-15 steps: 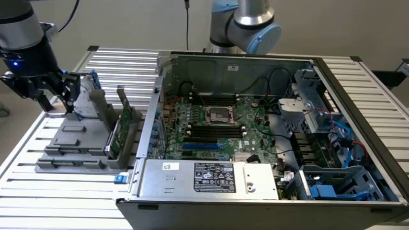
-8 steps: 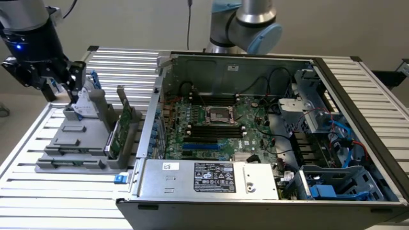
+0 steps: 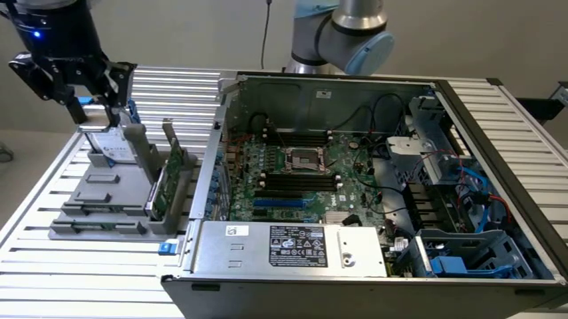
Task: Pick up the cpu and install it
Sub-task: 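Pick up the cpu and move it towards the insertion slot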
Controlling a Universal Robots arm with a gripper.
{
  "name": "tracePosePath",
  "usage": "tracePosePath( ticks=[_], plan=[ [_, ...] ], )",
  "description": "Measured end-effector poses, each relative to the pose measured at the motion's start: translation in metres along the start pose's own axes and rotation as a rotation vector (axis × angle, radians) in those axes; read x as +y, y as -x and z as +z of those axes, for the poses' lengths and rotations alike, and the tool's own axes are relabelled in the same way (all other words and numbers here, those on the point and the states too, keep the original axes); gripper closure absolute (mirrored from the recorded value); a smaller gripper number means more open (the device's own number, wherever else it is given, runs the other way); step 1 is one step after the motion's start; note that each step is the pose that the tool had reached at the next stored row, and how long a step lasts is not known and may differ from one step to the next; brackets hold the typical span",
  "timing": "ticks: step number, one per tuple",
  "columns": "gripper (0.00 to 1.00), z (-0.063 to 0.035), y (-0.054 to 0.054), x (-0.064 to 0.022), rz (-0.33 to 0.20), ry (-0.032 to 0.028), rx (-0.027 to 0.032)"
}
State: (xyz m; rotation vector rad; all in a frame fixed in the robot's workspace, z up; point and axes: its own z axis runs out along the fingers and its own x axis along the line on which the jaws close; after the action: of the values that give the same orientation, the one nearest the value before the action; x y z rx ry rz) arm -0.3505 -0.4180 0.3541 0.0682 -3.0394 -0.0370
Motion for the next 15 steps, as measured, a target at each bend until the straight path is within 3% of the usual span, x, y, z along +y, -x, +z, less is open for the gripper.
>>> tracePosePath(
  ticks=[9, 15],
  plan=[
    [0.46, -0.0403, 0.037, -0.0008, 0.000, 0.0007, 0.0105],
    [0.46, -0.0606, 0.062, -0.0015, 0.001, 0.0011, 0.0218]
  ],
)
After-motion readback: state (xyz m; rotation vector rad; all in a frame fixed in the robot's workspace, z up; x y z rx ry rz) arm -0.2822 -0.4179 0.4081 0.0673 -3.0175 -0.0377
